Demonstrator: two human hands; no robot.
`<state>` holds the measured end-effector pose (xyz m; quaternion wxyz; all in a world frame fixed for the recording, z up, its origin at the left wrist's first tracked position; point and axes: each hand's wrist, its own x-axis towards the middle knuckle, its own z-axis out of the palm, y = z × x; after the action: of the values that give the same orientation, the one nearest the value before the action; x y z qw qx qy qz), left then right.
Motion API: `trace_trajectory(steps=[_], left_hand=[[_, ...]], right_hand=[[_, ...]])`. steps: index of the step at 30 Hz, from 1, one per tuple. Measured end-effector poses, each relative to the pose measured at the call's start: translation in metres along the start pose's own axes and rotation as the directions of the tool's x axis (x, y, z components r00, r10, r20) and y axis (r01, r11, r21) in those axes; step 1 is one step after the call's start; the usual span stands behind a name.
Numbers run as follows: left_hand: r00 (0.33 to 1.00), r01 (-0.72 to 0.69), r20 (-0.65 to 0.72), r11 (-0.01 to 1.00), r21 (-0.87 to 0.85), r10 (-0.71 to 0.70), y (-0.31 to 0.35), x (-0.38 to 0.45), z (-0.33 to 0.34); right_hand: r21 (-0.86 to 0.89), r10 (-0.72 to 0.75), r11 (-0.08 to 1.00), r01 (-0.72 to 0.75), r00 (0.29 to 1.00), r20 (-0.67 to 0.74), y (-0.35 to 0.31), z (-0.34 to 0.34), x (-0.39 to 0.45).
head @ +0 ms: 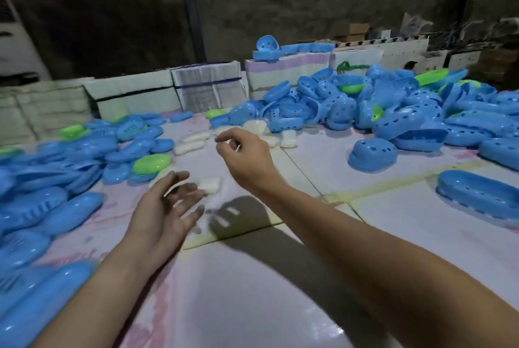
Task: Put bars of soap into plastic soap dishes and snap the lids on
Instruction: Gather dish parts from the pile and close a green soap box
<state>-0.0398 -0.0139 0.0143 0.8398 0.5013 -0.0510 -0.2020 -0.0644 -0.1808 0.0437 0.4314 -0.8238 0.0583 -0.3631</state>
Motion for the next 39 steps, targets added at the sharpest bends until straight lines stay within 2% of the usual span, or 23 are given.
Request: trace_trajectory(steps=[2, 5, 9, 12, 15, 19, 23, 27, 31, 34, 39], left_hand=[[0.997, -0.012, -0.076, 1.0, -0.009, 0.011, 0.003, 0.002, -0.006], [0.991, -0.019, -0.135, 1.0, 0.0, 0.019, 0.008, 0.006, -0.011], [0.984, -0.028, -0.176, 0.998, 0.048, 0.036, 0.007, 0.008, -0.01], [0.969, -0.111, -0.19, 0.968, 0.225, 0.155, 0.007, 0.009, -0.01], [0.937, -0.205, -0.142, 0.831, 0.518, 0.32, 0.011, 0.01, -0.012], [0.925, -0.169, -0.102, 0.637, 0.752, 0.366, 0.024, 0.028, -0.023], [0.882, -0.107, -0.062, 0.326, 0.939, 0.466, 0.049, 0.075, -0.034], [0.934, 0.157, -0.16, 0.034, 0.987, 0.32, 0.064, 0.132, -0.046], [0.955, 0.253, -0.216, -0.179, 0.951, 0.206, 0.057, 0.167, -0.05], [0.955, 0.268, -0.219, -0.262, 0.927, 0.201, 0.052, 0.183, -0.05], [0.917, 0.247, -0.161, -0.202, 0.948, 0.365, 0.051, 0.184, -0.044]], right_hand=[[0.062, 0.037, 0.997, -0.039, 0.999, 0.034, 0.004, 0.025, -0.01], [-0.023, 0.005, 1.0, -0.001, 0.985, 0.174, 0.015, 0.045, -0.025], [-0.009, -0.031, 0.999, 0.034, 0.979, 0.203, 0.02, 0.045, -0.027], [-0.034, -0.054, 0.997, 0.062, 0.976, 0.209, 0.021, 0.046, -0.028], [-0.071, -0.11, 0.989, 0.131, 0.964, 0.243, 0.02, 0.047, -0.03], [-0.09, -0.17, 0.975, 0.204, 0.941, 0.293, 0.02, 0.049, -0.032], [-0.095, -0.168, 0.974, 0.207, 0.935, 0.311, 0.019, 0.05, -0.034], [-0.103, -0.172, 0.971, 0.215, 0.93, 0.323, 0.02, 0.051, -0.035], [-0.148, -0.227, 0.949, 0.278, 0.93, 0.288, 0.024, 0.054, -0.036], [-0.168, -0.267, 0.933, 0.318, 0.925, 0.271, 0.027, 0.057, -0.036], [-0.191, -0.261, 0.928, 0.319, 0.926, 0.273, 0.031, 0.061, -0.034]])
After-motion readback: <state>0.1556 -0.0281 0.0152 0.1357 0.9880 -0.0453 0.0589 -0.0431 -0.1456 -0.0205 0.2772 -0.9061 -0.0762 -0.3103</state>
